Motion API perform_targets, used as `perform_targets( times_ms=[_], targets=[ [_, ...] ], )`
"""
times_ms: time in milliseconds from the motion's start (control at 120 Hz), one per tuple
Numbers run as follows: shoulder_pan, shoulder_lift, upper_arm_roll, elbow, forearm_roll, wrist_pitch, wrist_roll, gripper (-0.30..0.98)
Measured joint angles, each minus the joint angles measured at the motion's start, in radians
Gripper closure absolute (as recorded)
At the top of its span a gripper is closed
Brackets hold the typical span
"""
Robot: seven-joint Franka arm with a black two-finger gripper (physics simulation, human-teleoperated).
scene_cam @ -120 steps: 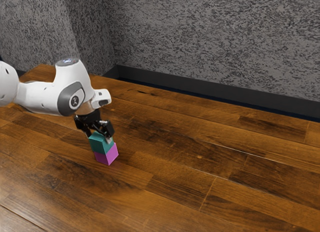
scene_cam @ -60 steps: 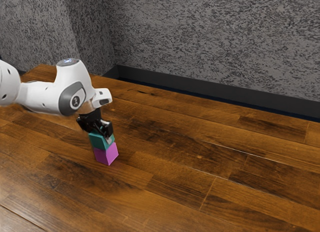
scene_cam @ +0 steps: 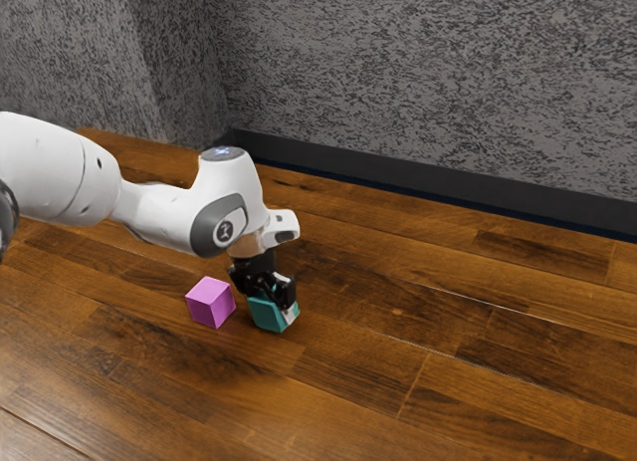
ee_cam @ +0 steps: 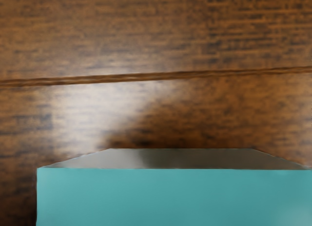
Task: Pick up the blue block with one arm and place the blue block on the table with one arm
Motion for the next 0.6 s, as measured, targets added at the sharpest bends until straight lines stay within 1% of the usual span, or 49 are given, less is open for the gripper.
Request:
perform_targets(
  times_ms=[83,150,233,300,400,525,600],
  targets=[
    [-0.011,0.046,0.000,0.000,-0.007,0.022,-0.015,0.50],
    [-0.012,0.055,0.000,0.000,-0.010,0.033,-0.024,0.40],
    [-0.012,0.054,0.000,0.000,-0.031,0.041,-0.017,0.26],
    [-0.012,0.053,0.000,0.001,-0.043,0.045,-0.009,0.19],
    [-0.012,0.051,-0.001,0.002,-0.052,0.049,0.002,0.12],
    [-0.012,0.046,0.000,0.002,-0.057,0.052,0.013,0.07],
    [-0.012,-0.004,-0.005,-0.002,-0.057,0.050,0.018,0.05]
  ],
)
